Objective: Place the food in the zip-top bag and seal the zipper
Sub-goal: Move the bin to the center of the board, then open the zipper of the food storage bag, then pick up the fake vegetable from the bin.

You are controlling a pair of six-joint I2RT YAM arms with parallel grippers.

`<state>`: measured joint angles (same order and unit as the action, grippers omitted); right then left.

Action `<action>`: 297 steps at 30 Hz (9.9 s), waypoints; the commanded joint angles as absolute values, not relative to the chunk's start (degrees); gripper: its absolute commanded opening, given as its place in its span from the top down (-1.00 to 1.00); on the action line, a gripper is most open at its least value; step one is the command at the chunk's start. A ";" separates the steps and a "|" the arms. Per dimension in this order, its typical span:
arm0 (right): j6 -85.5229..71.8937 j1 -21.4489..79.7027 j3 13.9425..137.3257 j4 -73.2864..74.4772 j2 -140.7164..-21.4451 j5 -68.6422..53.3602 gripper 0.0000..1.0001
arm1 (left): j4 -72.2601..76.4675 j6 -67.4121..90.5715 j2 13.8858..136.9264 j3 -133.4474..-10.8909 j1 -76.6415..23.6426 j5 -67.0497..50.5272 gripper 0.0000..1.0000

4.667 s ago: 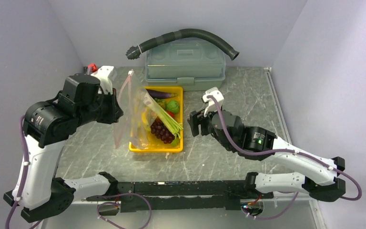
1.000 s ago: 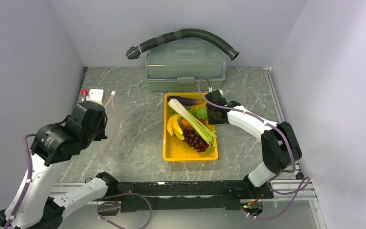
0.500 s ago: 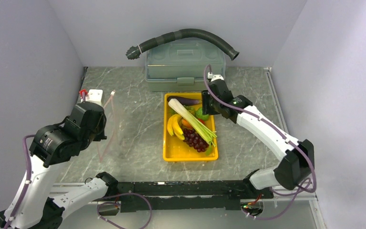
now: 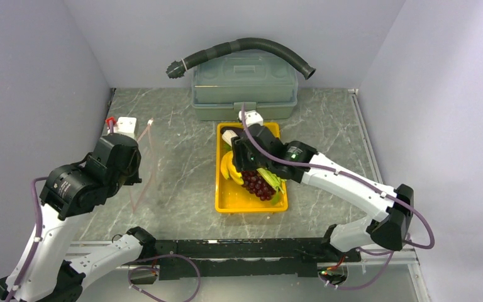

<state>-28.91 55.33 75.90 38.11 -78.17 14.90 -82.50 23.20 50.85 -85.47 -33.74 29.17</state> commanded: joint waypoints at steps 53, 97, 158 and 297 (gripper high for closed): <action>-44.55 65.63 78.23 32.45 -107.83 24.51 0.87 | -81.13 23.38 48.33 -82.29 -33.84 27.81 1.00; -52.16 64.95 61.49 33.44 -90.34 33.97 0.51 | -75.41 23.30 52.85 -78.58 -33.79 22.89 1.00; -43.50 65.80 94.55 23.82 -99.98 14.30 -0.17 | -70.25 26.15 60.67 -79.98 -33.84 14.51 1.00; -3.20 29.12 54.23 29.37 -75.96 8.20 -0.57 | -54.46 15.54 65.86 -69.24 -40.15 35.29 1.00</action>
